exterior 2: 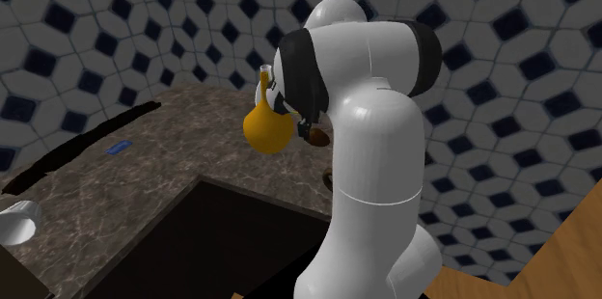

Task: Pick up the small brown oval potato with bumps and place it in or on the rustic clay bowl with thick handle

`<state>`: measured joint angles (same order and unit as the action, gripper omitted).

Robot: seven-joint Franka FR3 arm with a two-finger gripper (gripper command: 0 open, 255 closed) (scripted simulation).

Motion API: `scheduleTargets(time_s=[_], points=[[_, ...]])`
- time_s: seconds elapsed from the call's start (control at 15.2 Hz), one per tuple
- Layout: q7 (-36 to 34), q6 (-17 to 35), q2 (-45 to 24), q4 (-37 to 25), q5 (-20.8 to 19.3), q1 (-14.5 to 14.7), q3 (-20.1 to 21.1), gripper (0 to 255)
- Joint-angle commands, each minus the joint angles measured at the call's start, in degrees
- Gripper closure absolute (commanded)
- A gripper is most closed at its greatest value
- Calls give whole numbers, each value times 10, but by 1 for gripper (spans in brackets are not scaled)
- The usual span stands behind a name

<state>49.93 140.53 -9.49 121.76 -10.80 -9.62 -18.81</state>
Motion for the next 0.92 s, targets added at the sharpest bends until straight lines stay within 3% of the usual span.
scheduleTargets(time_s=[0.0, 0.2, 0.73, 0.79, 0.86], points=[[4, 14, -15, -2, 5, -3, 0, 0], [9, 37, -38, -1, 12, -8, 1, 0], [9, 37, -38, -1, 12, -8, 1, 0], [9, 37, -38, -1, 12, -8, 1, 255], [9, 37, -38, -1, 12, -8, 1, 255]])
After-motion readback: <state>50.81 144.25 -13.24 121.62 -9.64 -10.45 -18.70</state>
